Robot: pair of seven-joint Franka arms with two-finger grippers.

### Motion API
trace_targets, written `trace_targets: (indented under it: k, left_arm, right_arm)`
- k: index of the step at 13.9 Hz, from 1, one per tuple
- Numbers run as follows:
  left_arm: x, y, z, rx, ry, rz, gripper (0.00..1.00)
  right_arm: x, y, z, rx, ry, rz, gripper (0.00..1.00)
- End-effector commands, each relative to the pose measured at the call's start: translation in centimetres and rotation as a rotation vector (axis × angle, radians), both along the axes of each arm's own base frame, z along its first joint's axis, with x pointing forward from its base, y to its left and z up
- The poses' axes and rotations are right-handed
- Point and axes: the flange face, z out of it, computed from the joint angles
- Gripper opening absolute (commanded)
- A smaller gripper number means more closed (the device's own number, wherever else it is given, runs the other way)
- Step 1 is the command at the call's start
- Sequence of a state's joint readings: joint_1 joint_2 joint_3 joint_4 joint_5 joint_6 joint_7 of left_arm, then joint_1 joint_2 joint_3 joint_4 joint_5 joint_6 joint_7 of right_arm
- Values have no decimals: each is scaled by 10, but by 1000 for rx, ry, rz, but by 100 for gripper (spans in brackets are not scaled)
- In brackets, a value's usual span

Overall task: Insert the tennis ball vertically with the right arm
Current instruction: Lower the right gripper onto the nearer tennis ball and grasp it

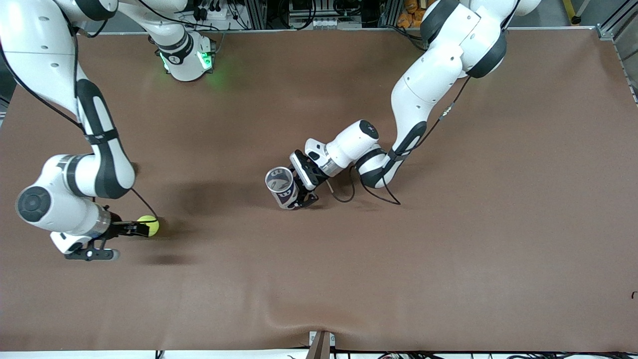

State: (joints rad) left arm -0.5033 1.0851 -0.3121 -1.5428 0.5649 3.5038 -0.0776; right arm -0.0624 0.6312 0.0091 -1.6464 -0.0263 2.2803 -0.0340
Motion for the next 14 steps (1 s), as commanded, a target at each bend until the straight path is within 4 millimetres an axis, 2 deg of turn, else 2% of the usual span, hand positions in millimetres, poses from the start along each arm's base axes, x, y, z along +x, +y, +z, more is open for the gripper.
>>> trace_targets:
  k: [1, 6, 9, 10, 12, 13, 14]
  left_arm:
    - [-2, 1, -3, -11, -14, -12, 73]
    - [-2, 2, -6, -4, -15, -13, 73]
    - [0, 4, -7, 3, -19, -12, 73]
    - [0, 5, -8, 6, -21, -12, 73]
    - [0, 5, -8, 6, -21, -12, 73]
    - [0, 5, -8, 6, -21, -12, 73]
    - [0, 5, -8, 6, -21, -12, 73]
  right_arm:
    - [-4, -2, -15, -9, 0, 13, 100]
    - [-19, 3, -40, -20, 36, 33, 100]
    - [-21, -4, -49, -21, 33, 25, 100]
    - [-24, -7, -54, -23, 31, 26, 90]
    - [-22, -4, -49, -26, 30, 76, 21]
    - [-19, 2, -43, -27, 19, 79, 1]
    - [-14, 8, -36, -27, 14, 82, 0]
